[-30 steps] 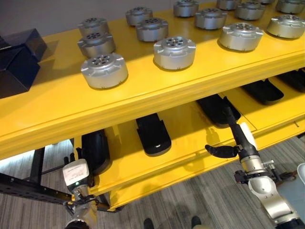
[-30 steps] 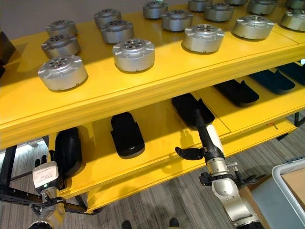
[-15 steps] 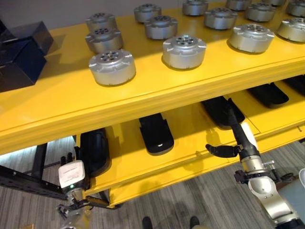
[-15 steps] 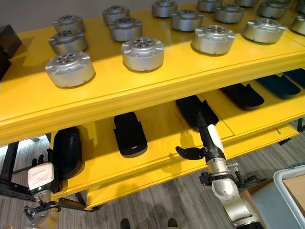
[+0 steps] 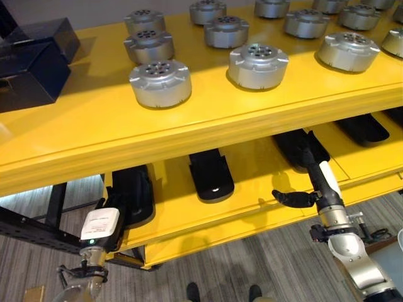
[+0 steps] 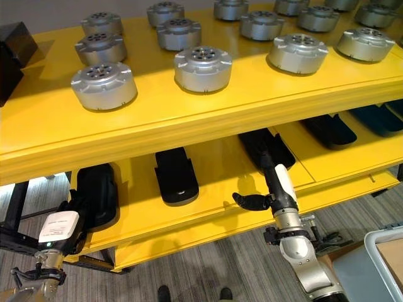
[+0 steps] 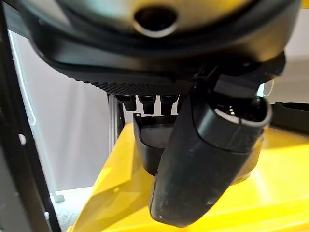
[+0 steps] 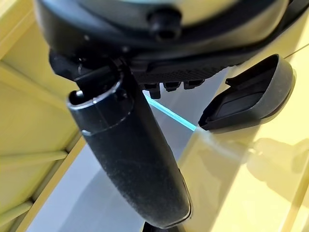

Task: Move parts from the plastic box to the shelf.

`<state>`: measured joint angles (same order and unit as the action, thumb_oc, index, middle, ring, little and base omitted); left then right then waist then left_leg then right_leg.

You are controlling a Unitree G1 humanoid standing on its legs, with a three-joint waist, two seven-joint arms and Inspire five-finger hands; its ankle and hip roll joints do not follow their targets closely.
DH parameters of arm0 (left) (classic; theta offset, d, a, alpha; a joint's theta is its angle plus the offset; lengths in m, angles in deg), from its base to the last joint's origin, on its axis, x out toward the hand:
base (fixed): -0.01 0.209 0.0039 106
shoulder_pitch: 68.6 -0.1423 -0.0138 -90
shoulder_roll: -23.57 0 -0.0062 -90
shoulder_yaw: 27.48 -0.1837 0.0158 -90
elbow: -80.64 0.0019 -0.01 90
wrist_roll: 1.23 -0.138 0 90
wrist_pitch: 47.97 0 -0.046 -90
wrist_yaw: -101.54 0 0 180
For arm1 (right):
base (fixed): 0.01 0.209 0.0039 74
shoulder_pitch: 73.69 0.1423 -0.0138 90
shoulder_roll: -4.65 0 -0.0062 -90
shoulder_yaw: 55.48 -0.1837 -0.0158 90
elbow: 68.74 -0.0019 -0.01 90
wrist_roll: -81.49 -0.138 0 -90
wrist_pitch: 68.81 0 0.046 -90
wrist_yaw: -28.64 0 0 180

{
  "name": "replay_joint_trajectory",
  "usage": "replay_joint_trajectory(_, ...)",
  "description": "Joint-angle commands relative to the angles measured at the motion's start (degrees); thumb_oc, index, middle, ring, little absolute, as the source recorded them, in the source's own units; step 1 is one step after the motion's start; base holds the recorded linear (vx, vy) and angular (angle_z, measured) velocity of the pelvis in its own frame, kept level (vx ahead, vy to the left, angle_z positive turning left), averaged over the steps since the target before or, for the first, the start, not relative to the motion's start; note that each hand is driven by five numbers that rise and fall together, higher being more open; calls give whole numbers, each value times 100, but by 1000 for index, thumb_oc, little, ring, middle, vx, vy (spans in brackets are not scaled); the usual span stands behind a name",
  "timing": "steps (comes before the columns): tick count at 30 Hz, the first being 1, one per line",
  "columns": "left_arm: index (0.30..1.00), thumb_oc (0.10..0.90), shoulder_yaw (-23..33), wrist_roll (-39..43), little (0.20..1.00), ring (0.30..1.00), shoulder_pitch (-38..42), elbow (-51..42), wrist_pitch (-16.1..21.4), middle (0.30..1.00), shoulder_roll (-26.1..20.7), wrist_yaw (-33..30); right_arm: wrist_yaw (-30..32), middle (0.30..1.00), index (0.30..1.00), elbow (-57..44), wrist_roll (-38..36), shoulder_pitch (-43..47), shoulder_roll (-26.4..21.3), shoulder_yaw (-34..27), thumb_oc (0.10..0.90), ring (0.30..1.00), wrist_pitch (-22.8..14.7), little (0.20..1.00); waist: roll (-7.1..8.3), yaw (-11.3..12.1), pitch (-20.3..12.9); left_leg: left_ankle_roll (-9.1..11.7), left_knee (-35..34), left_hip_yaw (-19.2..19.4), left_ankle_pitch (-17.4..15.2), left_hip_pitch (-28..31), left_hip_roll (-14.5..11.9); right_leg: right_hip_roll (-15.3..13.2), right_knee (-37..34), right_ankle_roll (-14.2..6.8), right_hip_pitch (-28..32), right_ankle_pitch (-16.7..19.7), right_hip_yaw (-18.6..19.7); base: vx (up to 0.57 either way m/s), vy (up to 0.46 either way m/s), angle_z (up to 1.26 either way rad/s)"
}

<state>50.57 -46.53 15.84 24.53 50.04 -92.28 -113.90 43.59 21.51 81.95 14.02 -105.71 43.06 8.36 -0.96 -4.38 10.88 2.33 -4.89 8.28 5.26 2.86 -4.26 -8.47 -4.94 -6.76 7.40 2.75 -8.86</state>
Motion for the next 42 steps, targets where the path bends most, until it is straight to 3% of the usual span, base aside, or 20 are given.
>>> replay_joint_trajectory(1, 1000, 900, 327, 232, 1000, 1000, 489, -257, 46, 1000, -621, -215, 240, 1000, 1000, -584, -171, 529, -202, -328, 900, 1000, -570, 1000, 78, 145, -146, 21, 424, 205, -709, 187, -285, -355, 848, -175, -327, -562, 50, 0, 0, 0)
replay_joint_trajectory(11, 1000, 900, 437, 381, 1000, 1000, 567, -196, -312, 1000, -582, -467, 294, 1000, 1000, -579, -203, 513, -182, -319, 900, 1000, -534, 1000, 94, 133, -160, 26, 415, 215, -705, 194, -281, -360, 827, -185, -318, -548, 53, 0, 0, 0)
replay_joint_trajectory(16, 1000, 900, 783, 763, 1000, 1000, 486, -195, -725, 1000, -438, -1054, 317, 1000, 1000, -622, -150, 392, -41, -337, 900, 1000, -566, 1000, 132, 151, -157, 28, 415, 200, -705, 201, -283, -360, 817, -183, -304, -548, 48, 8, -14, 0)
replay_joint_trajectory(21, 1000, 900, 1092, 882, 1000, 1000, 306, -486, -655, 1000, -269, -1414, 375, 1000, 1000, -716, -83, 275, 78, -352, 900, 1000, -541, 1000, 176, 199, -165, 35, 401, 168, -699, 195, -293, -361, 807, -178, -293, -551, 17, 3, -36, 1)
replay_joint_trajectory(28, 1000, 900, 1140, 749, 1000, 1000, 255, -807, -638, 1000, -130, -1376, 489, 1000, 1000, -687, -30, 274, 170, -303, 900, 1000, -533, 1000, 213, 257, -177, 47, 370, 116, -695, 207, -297, -350, 785, -166, -250, -561, -27, 5, -28, 2)
replay_joint_trajectory(34, 1000, 900, 1070, 651, 1000, 1000, 300, -1027, -128, 1000, -145, -1389, 491, 1000, 1000, -706, -35, 225, 202, -276, 900, 1000, -563, 1000, 224, 259, -199, 62, 357, 111, -698, 210, -302, -342, 759, -163, -233, -563, -32, 5, -23, 5)
replay_joint_trajectory(37, 1000, 900, 1031, 706, 1000, 1000, 279, -1185, 467, 1000, -143, -1213, 498, 1000, 1000, -716, -21, 190, 220, -269, 900, 1000, -612, 1000, 222, 254, -197, 62, 352, 112, -705, 217, -303, -337, 750, -160, -231, -559, -22, 0, 0, 0)
replay_joint_trajectory(38, 1000, 900, 1013, 903, 1000, 1000, 232, -1491, 928, 1000, -137, -1041, 524, 1000, 1000, -723, -7, 178, 227, -285, 900, 1000, -637, 1000, 221, 266, -192, 65, 351, 107, -703, 219, -307, -332, 749, -150, -222, -558, -26, 0, 0, 0)
replay_joint_trajectory(40, 1000, 900, 1018, 1133, 1000, 1000, 214, -1654, 1083, 1000, -113, -908, 544, 1000, 1000, -718, 23, 180, 238, -290, 900, 1000, -652, 1000, 219, 271, -192, 68, 344, 100, -706, 224, -305, -330, 744, -150, -215, -560, -25, 0, 0, 0)
replay_joint_trajectory(42, 1000, 900, 1136, 1609, 1000, 1000, 153, -2138, 1537, 1000, -105, -530, 591, 1000, 1000, -739, 66, 165, 252, -348, 900, 1000, -656, 1000, 211, 296, -192, 69, 337, 88, -704, 229, -303, -329, 737, -140, -194, -566, -40, 0, 0, 0)
